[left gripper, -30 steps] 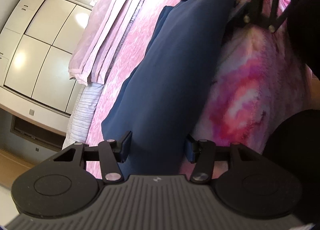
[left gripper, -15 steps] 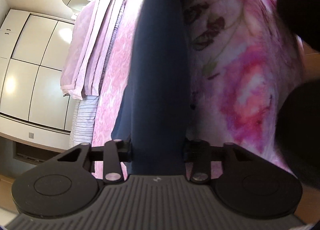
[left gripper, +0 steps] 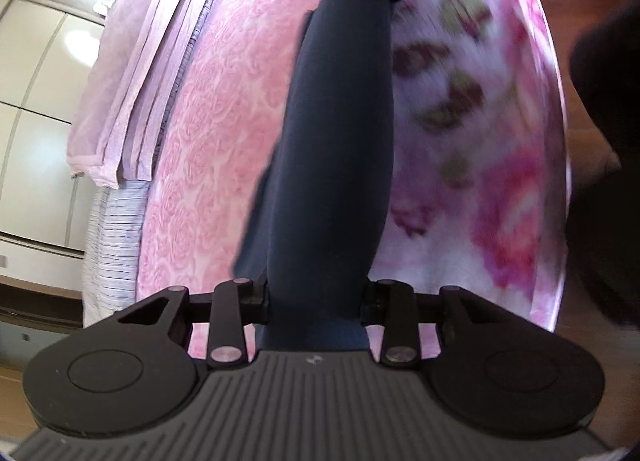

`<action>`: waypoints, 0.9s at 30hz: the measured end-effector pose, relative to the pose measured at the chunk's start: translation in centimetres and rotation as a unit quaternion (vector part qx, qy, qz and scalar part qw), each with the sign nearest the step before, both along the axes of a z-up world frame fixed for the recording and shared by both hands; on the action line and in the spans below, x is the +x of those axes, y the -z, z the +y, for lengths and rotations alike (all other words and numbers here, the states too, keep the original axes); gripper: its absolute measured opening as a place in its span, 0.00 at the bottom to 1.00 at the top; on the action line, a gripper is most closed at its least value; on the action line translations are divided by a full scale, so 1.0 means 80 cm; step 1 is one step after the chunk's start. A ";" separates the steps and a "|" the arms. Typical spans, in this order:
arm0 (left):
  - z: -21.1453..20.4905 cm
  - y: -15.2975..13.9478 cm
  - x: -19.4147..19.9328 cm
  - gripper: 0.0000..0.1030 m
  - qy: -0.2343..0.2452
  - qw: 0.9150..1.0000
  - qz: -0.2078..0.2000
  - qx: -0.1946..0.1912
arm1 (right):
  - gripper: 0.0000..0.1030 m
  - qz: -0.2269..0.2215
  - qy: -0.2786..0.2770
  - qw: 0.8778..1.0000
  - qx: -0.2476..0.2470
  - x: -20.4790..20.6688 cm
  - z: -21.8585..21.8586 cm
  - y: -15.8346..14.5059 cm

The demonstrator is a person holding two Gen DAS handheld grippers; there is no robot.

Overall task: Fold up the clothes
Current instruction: 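Carry the lifted shirt with both grippers toward the folded jeans stack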

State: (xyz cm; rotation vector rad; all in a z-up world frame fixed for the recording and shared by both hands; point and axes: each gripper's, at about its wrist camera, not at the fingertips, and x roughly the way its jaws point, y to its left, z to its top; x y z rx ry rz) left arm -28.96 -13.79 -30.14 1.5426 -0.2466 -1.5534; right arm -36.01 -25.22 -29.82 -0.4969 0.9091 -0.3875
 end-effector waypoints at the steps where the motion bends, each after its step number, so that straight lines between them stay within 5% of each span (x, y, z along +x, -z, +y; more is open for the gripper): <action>1: -0.005 -0.020 -0.005 0.30 -0.001 1.000 0.005 0.007 | 0.19 0.008 0.005 1.000 0.004 -0.001 -0.004 -0.024; 10: -0.079 -0.202 -0.064 0.30 0.053 0.997 0.052 0.014 | 0.19 0.063 0.085 0.994 0.004 -0.060 -0.048 -0.228; 18: -0.195 -0.279 -0.174 0.29 0.155 0.985 0.070 -0.020 | 0.19 0.067 0.236 0.968 -0.044 -0.159 -0.103 -0.319; 27: -0.268 -0.323 -0.309 0.29 0.293 0.951 0.077 -0.062 | 0.19 0.057 0.373 0.923 -0.078 -0.291 -0.126 -0.371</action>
